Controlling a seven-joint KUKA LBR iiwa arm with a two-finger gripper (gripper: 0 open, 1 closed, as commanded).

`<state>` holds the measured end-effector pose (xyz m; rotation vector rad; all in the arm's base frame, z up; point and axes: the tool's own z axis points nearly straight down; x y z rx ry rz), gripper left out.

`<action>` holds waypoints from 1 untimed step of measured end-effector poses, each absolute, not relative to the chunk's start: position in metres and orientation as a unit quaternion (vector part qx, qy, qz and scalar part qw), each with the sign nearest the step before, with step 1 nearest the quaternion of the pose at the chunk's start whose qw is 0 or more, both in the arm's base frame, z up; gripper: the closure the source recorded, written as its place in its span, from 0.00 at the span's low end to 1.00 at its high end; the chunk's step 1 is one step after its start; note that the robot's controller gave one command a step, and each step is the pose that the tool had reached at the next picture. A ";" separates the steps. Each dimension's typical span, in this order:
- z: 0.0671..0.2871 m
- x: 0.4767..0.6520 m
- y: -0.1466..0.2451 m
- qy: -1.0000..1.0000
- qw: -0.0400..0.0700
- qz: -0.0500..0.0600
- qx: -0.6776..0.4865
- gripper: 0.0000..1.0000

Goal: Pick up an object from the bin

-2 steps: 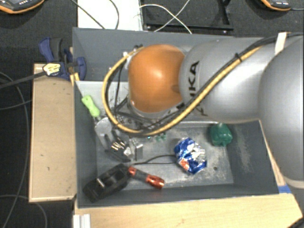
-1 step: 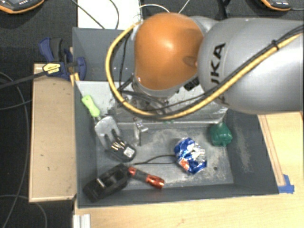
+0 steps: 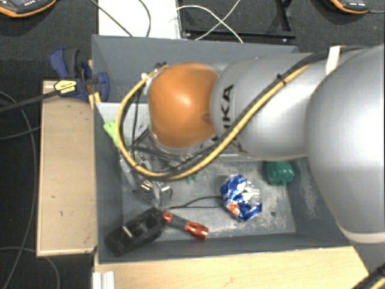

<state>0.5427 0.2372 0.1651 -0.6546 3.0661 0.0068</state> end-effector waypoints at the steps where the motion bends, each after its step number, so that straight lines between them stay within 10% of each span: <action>1: 0.158 0.535 0.189 0.990 0.005 0.002 -0.141 0.00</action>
Offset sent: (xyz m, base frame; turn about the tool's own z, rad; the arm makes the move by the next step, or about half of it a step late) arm -0.0225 -0.0438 -0.0951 -0.1568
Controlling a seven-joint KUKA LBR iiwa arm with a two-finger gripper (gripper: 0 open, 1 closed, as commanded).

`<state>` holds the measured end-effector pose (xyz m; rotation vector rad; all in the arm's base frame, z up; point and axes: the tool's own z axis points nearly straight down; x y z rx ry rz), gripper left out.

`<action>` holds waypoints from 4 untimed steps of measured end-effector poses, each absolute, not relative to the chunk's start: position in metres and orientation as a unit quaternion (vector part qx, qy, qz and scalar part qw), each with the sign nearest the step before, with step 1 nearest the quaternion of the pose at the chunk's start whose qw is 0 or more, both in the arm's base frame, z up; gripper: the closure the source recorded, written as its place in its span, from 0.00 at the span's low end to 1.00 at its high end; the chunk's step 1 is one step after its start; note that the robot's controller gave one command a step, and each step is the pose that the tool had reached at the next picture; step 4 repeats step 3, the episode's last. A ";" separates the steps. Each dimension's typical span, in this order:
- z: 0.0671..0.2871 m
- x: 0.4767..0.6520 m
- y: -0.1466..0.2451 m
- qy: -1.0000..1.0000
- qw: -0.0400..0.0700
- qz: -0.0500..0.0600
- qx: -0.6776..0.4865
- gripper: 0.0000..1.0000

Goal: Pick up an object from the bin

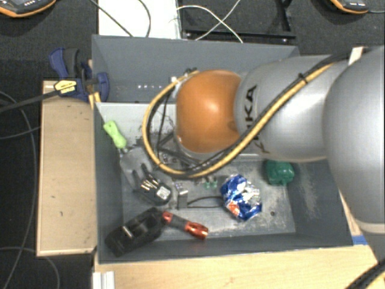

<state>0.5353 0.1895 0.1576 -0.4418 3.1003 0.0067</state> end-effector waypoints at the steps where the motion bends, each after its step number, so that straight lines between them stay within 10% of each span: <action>1: 0.085 0.524 0.194 0.965 0.006 0.002 -0.264 0.00; 2: 0.084 0.560 0.102 0.967 0.009 0.002 -0.256 1.00; 4: 0.084 0.560 0.102 0.967 0.009 0.002 -0.255 1.00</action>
Offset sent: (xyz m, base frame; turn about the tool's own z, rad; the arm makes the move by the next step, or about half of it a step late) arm 0.0230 -0.0882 -0.0757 -0.2402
